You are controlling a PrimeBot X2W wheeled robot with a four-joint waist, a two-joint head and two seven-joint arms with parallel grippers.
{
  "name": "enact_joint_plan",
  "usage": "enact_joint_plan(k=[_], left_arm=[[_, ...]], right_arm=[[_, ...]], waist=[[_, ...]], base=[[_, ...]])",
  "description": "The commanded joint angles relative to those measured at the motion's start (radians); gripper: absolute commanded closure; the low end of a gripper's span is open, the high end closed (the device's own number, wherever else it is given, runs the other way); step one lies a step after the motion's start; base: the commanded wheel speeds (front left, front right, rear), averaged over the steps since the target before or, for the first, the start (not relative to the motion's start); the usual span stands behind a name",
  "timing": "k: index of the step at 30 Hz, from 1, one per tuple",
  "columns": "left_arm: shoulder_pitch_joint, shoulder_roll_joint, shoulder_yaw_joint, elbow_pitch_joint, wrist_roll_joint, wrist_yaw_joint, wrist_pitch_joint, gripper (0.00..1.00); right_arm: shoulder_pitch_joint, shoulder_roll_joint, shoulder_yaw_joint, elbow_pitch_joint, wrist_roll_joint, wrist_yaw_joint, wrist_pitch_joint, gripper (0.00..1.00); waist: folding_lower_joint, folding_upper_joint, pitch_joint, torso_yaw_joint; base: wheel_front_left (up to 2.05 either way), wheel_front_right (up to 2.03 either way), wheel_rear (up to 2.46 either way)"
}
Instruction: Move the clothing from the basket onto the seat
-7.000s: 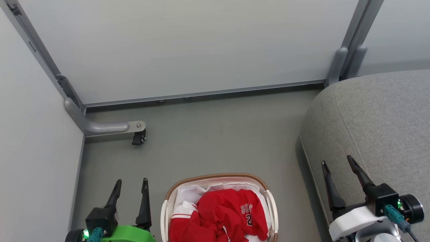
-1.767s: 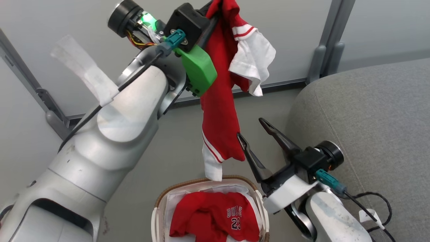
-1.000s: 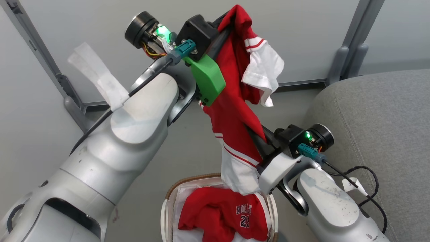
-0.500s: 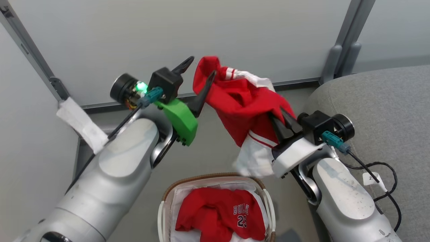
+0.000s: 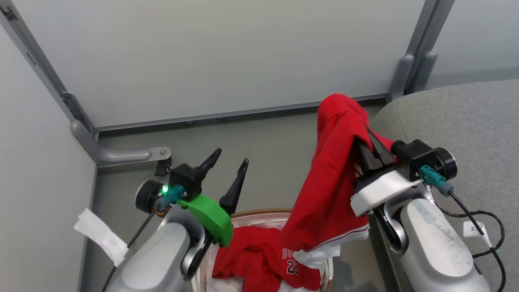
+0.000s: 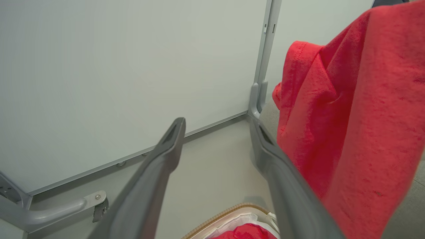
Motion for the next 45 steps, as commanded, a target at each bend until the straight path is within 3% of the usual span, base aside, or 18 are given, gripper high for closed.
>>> enact_joint_plan(k=[1,20,29,37,45], left_arm=[[0.041,-0.005,0.019,-0.018,0.017,0.005,-0.001,0.00],[0.292,-0.072,0.212,-0.160,0.189,-0.016,-0.001,0.00],[0.302,-0.096,0.238,-0.210,0.229,-0.019,-0.001,0.00],[0.275,-0.106,0.204,-0.221,0.232,-0.018,-0.001,0.00],[0.259,-0.109,0.170,-0.237,0.240,-0.018,-0.001,0.00]], right_arm=[[0.022,-0.003,-0.011,-0.012,-0.009,-0.001,-0.002,1.00],[0.064,-0.004,-0.068,-0.033,-0.023,-0.001,-0.002,1.00],[0.031,-0.003,-0.130,-0.057,-0.074,-0.001,-0.002,1.00],[0.011,-0.003,-0.198,-0.071,-0.119,-0.001,-0.002,1.00],[-0.016,-0.003,-0.276,-0.083,-0.169,-0.001,-0.002,1.00]], waist=[[0.0000,0.0000,0.000,-0.002],[0.0000,0.0000,0.001,-0.049],[0.0000,0.0000,0.042,-0.171],[0.0000,0.0000,0.088,-0.291],[0.0000,0.0000,0.127,-0.344]], base=[[0.00,0.00,0.00],[0.00,0.00,0.00],[0.00,0.00,0.00],[0.00,0.00,0.00],[0.00,0.00,0.00]])
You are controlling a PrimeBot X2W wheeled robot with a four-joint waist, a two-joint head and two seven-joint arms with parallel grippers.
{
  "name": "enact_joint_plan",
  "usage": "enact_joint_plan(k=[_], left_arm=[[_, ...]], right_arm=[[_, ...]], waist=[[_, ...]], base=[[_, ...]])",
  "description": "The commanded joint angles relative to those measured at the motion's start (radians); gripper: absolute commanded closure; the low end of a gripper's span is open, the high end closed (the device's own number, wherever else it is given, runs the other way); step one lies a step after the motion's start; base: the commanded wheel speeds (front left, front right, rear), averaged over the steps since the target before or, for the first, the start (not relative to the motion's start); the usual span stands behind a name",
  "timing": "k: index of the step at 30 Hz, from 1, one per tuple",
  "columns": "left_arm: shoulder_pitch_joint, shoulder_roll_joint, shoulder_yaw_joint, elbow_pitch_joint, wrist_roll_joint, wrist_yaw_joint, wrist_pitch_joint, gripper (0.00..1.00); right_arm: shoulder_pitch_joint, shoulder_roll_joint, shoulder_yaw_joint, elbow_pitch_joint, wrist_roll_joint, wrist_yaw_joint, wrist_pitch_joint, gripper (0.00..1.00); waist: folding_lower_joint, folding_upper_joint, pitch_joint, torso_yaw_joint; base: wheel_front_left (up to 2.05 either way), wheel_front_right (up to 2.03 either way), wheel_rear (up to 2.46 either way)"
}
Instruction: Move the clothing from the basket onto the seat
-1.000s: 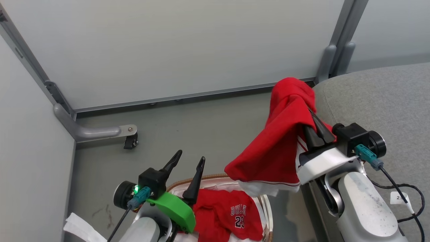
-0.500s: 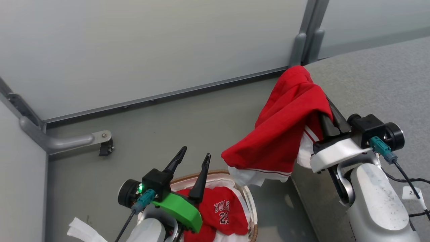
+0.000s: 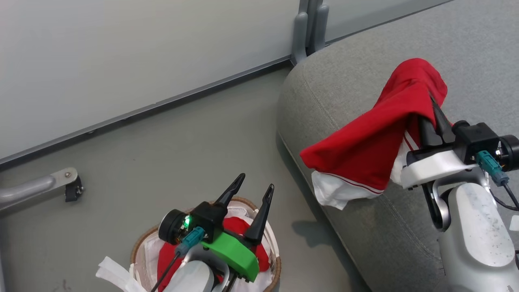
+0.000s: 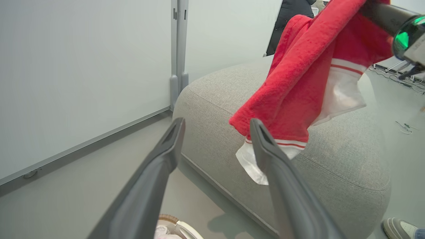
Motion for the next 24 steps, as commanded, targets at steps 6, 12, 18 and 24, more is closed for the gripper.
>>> enact_joint_plan(k=[6,12,18,24], left_arm=[[-0.026,0.010,-0.018,-0.023,0.016,-0.003,-0.001,0.00],[-0.055,0.027,-0.022,-0.048,0.028,-0.003,-0.001,0.00],[-0.103,0.049,-0.016,-0.075,0.051,-0.003,-0.001,0.00],[-0.165,0.067,-0.027,-0.106,0.072,-0.003,-0.001,0.00]], right_arm=[[-0.063,-0.003,-0.071,-0.010,-0.020,-0.001,-0.002,1.00],[-0.197,-0.029,-0.136,0.004,-0.080,-0.001,-0.002,1.00],[-0.410,-0.129,-0.196,0.032,-0.122,-0.001,-0.002,1.00],[-0.598,-0.230,-0.266,0.090,-0.148,-0.001,-0.002,1.00]], waist=[[0.0000,0.0000,0.074,-0.014],[0.0000,0.0000,0.154,0.025],[0.0000,0.0000,0.284,0.073],[0.0000,0.0000,0.418,0.119]], base=[[0.00,0.00,0.00],[0.00,0.00,0.00],[0.00,0.00,0.00],[0.00,0.00,0.00]])
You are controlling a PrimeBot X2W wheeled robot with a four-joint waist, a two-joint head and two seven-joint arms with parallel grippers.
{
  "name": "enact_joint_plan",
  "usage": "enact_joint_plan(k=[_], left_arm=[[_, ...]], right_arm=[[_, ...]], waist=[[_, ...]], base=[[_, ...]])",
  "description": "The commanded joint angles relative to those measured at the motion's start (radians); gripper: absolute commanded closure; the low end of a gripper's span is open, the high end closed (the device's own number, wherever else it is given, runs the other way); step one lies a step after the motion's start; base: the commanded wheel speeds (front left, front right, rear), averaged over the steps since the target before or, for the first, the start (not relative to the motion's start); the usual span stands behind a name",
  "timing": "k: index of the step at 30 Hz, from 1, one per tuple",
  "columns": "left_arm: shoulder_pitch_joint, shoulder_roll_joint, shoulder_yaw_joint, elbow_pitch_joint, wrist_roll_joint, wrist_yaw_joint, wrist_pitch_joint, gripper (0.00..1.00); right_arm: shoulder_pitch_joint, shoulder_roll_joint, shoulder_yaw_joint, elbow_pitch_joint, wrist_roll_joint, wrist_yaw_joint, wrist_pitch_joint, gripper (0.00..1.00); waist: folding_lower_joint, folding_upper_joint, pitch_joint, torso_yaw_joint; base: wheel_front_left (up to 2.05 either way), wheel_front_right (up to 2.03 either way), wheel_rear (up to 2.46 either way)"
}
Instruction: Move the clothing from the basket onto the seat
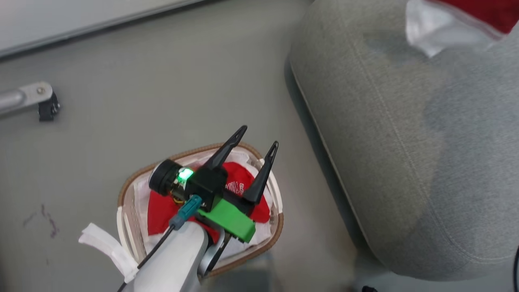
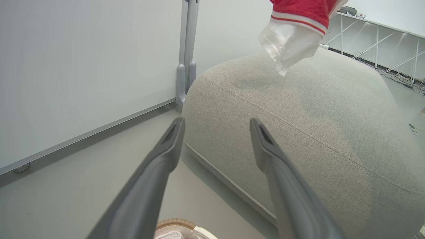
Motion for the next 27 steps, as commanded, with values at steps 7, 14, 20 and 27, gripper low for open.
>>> enact_joint_plan(k=[7,14,20,27], left_arm=[[-0.094,0.018,0.005,-0.029,0.030,-0.003,-0.001,0.00],[-0.114,0.019,0.022,-0.030,0.055,-0.003,-0.001,0.00],[-0.097,0.027,0.029,-0.021,0.061,-0.003,-0.001,0.00],[-0.079,0.037,0.030,-0.006,0.058,-0.003,-0.001,0.00]], right_arm=[[-0.080,-0.082,-0.076,0.099,-0.025,-0.001,-0.002,1.00],[0.040,-0.035,-0.141,0.161,-0.009,-0.001,-0.002,1.00],[0.140,0.022,-0.157,0.176,-0.017,-0.001,-0.002,1.00],[0.224,0.055,-0.101,0.147,0.005,-0.001,-0.002,0.00]], waist=[[-0.0001,-0.0001,0.250,0.107],[-0.0001,-0.0001,0.317,0.106],[-0.0001,-0.0001,0.315,0.084],[-0.0001,-0.0001,0.287,0.059]], base=[[0.00,0.00,0.00],[0.00,0.00,0.00],[0.00,0.00,0.00],[0.00,0.00,0.00]])
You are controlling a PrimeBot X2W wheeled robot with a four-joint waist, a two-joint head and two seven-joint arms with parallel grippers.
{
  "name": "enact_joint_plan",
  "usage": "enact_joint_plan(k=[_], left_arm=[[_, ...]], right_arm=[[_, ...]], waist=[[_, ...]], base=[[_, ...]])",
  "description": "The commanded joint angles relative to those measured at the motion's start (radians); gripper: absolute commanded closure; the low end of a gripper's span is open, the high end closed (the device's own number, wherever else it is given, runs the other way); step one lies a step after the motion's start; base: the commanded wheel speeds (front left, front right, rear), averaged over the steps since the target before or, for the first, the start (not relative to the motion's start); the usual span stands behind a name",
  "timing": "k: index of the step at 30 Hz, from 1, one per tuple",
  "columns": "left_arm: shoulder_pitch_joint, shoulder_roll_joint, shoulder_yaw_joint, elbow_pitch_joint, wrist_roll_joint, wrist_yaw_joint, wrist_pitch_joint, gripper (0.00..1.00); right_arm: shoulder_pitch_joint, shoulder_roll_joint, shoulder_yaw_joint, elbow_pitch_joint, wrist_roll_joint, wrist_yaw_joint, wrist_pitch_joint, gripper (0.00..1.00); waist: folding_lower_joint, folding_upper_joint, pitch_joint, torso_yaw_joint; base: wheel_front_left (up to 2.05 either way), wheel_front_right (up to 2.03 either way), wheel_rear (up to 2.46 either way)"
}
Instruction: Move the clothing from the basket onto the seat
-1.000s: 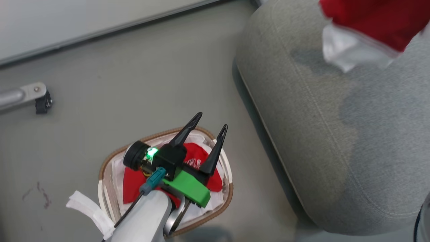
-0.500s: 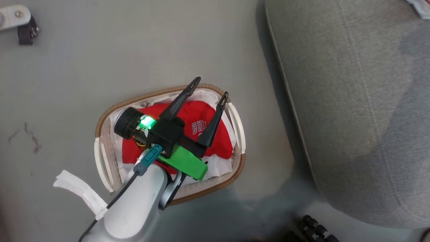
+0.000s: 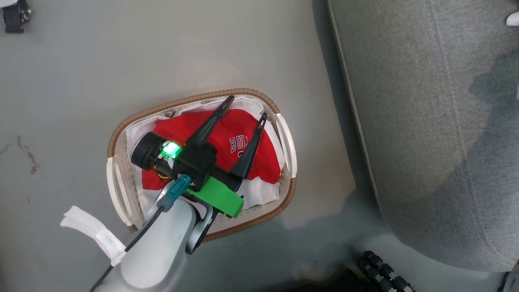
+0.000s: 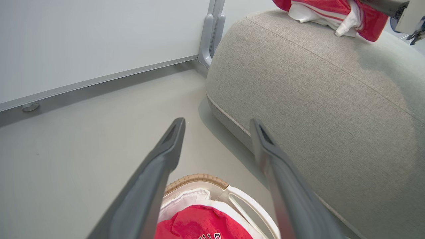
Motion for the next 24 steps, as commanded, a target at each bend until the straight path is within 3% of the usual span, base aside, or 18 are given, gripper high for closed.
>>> enact_joint_plan(k=[1,13,24], left_arm=[[0.014,0.008,0.002,0.006,0.002,-0.003,-0.001,0.00],[0.077,-0.016,0.054,-0.008,-0.021,-0.003,-0.001,0.00],[0.177,-0.058,0.203,-0.014,-0.034,-0.003,-0.001,0.00]], right_arm=[[0.032,0.002,0.010,-0.009,0.009,-0.001,-0.002,0.00],[0.204,0.028,0.046,-0.076,0.030,-0.001,-0.002,0.00],[0.224,0.033,0.099,-0.092,0.036,-0.001,-0.002,0.00]], waist=[[-0.0002,0.0000,-0.020,-0.011],[-0.0002,0.0000,-0.174,-0.002],[-0.0002,0.0000,-0.385,0.084]], base=[[0.00,0.00,0.00],[0.00,0.00,0.00],[0.00,0.00,0.00]])
